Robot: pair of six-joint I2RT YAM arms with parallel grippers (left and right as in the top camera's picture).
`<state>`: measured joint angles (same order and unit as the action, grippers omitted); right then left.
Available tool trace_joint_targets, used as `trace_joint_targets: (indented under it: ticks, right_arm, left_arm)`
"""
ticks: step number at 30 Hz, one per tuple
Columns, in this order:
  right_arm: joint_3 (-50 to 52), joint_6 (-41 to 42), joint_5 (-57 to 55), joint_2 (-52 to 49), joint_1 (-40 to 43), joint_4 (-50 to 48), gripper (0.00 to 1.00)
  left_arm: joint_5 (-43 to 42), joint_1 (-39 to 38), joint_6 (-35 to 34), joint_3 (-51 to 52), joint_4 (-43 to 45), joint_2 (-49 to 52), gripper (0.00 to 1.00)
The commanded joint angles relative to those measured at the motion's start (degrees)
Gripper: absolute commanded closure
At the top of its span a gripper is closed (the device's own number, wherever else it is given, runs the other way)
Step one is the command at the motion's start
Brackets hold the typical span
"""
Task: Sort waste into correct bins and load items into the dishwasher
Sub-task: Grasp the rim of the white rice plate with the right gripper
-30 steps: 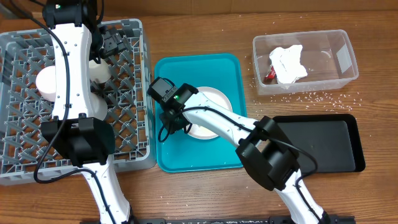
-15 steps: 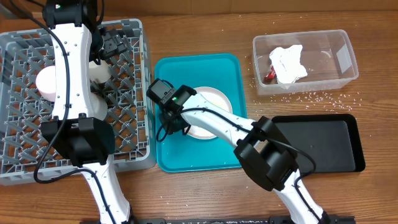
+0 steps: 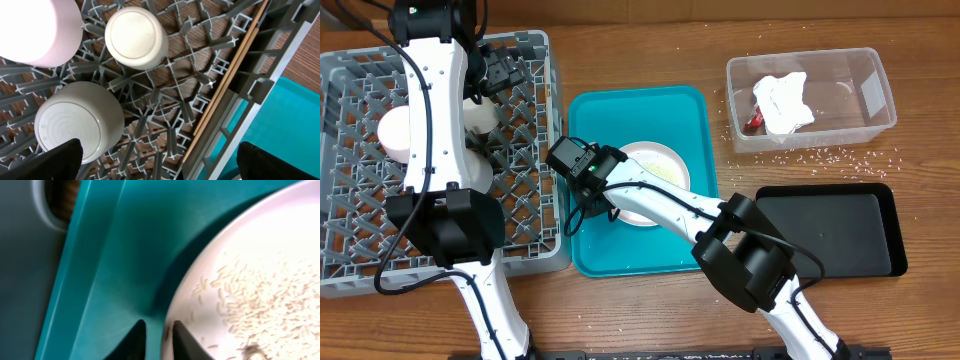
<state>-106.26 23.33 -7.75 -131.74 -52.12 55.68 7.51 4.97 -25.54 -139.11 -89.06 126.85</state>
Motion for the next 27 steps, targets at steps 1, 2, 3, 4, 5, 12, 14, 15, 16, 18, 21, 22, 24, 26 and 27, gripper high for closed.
trace_joint_targets:
  ticks: [1,2,3,4,5,12,14,15,16,18,21,22,24,26,27]
  right_arm:
    - [-0.2,1.2,-3.5,-0.3,0.1,-0.2,0.85]
    - [-0.2,1.2,-3.8,-0.3,0.0,-0.2,0.87]
    - [-0.2,1.2,-3.8,-0.3,0.0,-0.2,0.89]
    - [-0.2,1.2,-3.8,-0.3,0.0,-0.3,0.91]
    - [-0.2,1.2,-3.8,-0.3,0.0,-0.3,0.93]
    - [-0.3,1.2,-3.8,-0.3,0.0,-0.8,0.96]
    - [-0.5,1.2,-3.8,-0.3,0.0,-0.8,0.96]
    - [-0.7,1.2,-3.8,-0.3,0.0,-0.8,0.96]
    - [-0.9,1.2,-3.8,-0.3,0.0,-0.8,0.96]
    - [-1.6,1.1,-3.8,-0.3,0.0,-0.6,0.96]
    - [-2.9,1.2,-4.5,-0.3,0.0,-0.1,0.96]
    - [-3.3,1.2,-4.6,-0.3,0.0,0.0,0.96]
    - [-3.9,1.1,-4.9,-0.3,0.0,0.2,0.96]
    - [-4.5,1.1,-5.2,-0.3,0.0,0.5,0.96]
    - [-4.5,1.1,-5.3,-0.3,0.0,0.5,0.96]
  left_arm:
    - [-0.5,-0.1,-0.2,-0.5,-0.3,-1.0,0.00]
    - [-0.5,-0.1,-0.2,-0.5,-0.3,-1.0,0.00]
    - [-0.5,-0.1,-0.2,-0.5,-0.3,-1.0,0.00]
    - [-0.5,-0.1,-0.2,-0.5,-0.3,-1.0,0.00]
    - [-0.5,-0.1,-0.2,-0.5,-0.3,-1.0,0.00]
    - [-0.5,-0.1,-0.2,-0.5,-0.3,-1.0,0.00]
    - [-0.5,-0.1,-0.2,-0.5,-0.2,-1.0,0.00]
    - [-0.5,-0.1,-0.2,-0.5,-0.2,-1.0,0.00]
    - [-0.5,-0.1,-0.2,-0.5,-0.3,-1.0,0.00]
    - [-0.5,-0.1,-0.2,-0.5,-0.3,-1.0,0.00]
    - [-0.5,-0.1,-0.2,-0.5,-0.3,-1.0,0.00]
    - [-0.5,-0.1,-0.2,-0.5,-0.3,-1.0,0.00]
    - [-0.5,-0.1,-0.2,-0.5,-0.3,-1.0,0.00]
    - [-0.5,-0.1,-0.2,-0.5,-0.3,-1.0,0.00]
    - [-0.5,-0.1,-0.2,-0.5,-0.3,-1.0,0.00]
